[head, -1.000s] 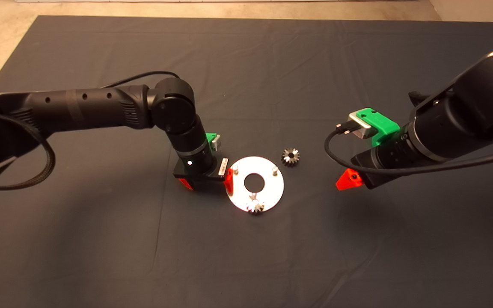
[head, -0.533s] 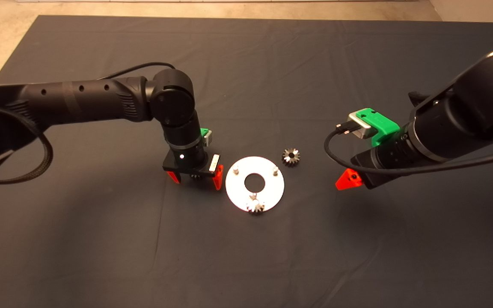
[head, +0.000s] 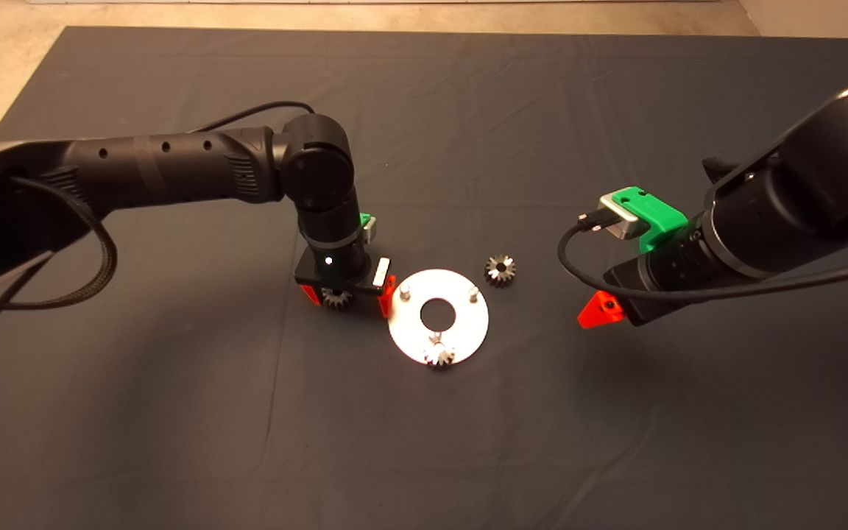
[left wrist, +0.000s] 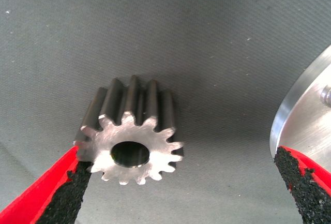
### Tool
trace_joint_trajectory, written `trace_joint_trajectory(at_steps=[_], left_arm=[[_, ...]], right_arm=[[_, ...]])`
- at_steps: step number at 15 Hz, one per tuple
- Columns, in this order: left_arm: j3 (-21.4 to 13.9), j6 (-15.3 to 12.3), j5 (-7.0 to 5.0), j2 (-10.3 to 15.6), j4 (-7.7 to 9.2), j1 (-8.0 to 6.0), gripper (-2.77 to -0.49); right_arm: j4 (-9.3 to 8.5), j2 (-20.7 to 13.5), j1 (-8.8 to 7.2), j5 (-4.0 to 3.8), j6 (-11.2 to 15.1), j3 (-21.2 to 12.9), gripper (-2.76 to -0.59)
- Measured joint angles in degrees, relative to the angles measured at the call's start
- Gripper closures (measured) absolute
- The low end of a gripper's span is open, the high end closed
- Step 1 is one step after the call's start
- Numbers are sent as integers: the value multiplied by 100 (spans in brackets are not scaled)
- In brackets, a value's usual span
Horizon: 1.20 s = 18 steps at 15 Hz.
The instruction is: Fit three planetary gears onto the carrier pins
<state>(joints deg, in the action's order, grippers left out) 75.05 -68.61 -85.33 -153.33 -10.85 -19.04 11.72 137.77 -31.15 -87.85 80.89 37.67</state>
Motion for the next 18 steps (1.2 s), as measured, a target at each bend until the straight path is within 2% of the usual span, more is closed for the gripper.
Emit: trace_joint_trajectory(at_steps=[5,11,17,18], left_arm=[[52,34,-16,5,-139,0,-248],[52,37,-20,18,-149,-68,-238],[52,37,-20,50,-144,-67,-207],[52,37,-22,60,-144,-68,-195]], right_arm=[[0,0,0,0,0,0,-246],[0,0,0,2,-1,0,-246],[0,2,0,0,0,0,-246],[0,2,0,0,-2,0,-246]])
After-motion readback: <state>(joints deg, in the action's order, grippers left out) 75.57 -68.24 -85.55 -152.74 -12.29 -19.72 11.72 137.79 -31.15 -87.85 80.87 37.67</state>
